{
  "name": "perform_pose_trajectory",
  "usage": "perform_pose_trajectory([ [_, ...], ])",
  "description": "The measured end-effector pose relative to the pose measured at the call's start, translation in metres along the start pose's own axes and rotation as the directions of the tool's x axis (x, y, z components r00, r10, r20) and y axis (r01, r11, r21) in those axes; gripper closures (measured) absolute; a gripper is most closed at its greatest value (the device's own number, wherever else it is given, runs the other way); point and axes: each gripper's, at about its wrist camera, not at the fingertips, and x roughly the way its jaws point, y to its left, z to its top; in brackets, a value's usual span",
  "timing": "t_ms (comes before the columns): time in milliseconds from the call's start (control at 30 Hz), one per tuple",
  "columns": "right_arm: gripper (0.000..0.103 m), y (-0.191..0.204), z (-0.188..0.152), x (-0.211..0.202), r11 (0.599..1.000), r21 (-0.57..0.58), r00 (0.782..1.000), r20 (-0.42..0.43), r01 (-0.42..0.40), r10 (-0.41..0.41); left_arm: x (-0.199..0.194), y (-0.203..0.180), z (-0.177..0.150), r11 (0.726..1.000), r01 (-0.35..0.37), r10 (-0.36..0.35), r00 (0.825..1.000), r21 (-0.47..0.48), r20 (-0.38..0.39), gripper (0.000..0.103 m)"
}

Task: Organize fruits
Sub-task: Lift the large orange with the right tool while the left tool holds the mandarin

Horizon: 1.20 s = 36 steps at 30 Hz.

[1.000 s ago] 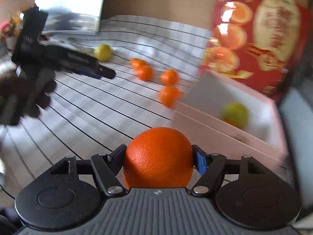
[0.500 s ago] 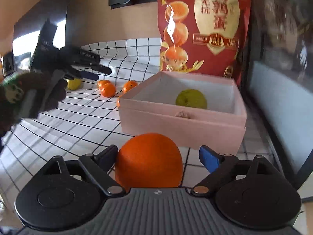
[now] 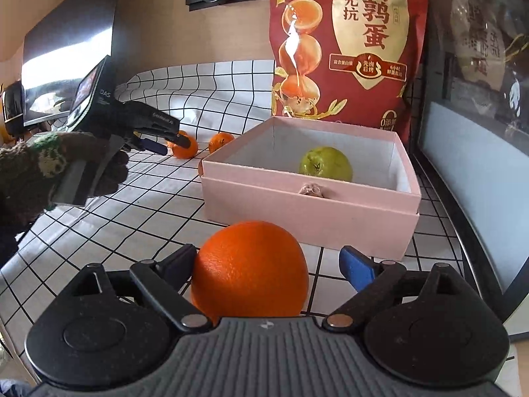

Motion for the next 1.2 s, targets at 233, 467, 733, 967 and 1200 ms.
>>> perform_pose_trajectory([
  [233,0.008,-0.001,-0.001,0.002,1.000,0.013,1.000,-0.011,-0.012,0.012,0.012,-0.013,0.000,1.000,-0.016,0.016,1.000,0.009,0.014,0.049],
  [467,0.008,-0.001,-0.002,0.003,1.000,0.019,1.000,-0.017,-0.014,0.015,0.009,-0.012,-0.005,1.000,-0.020,0.020,1.000,0.020,0.013,0.052],
  [733,0.007,-0.005,-0.001,0.006,0.999,0.040,0.999,-0.031,-0.035,0.036,-0.059,-0.013,-0.030,0.987,0.114,-0.119,0.992,0.115,0.037,0.053],
  [967,0.005,-0.006,-0.001,0.008,0.998,0.053,0.998,-0.044,-0.038,0.040,-0.130,-0.034,-0.090,0.943,0.263,-0.272,0.962,0.205,0.013,0.052],
  [1200,0.005,-0.008,-0.001,0.011,0.997,0.063,0.997,-0.059,-0.049,0.053,-0.143,-0.051,-0.132,0.915,0.312,-0.303,0.950,0.258,-0.073,0.052],
])
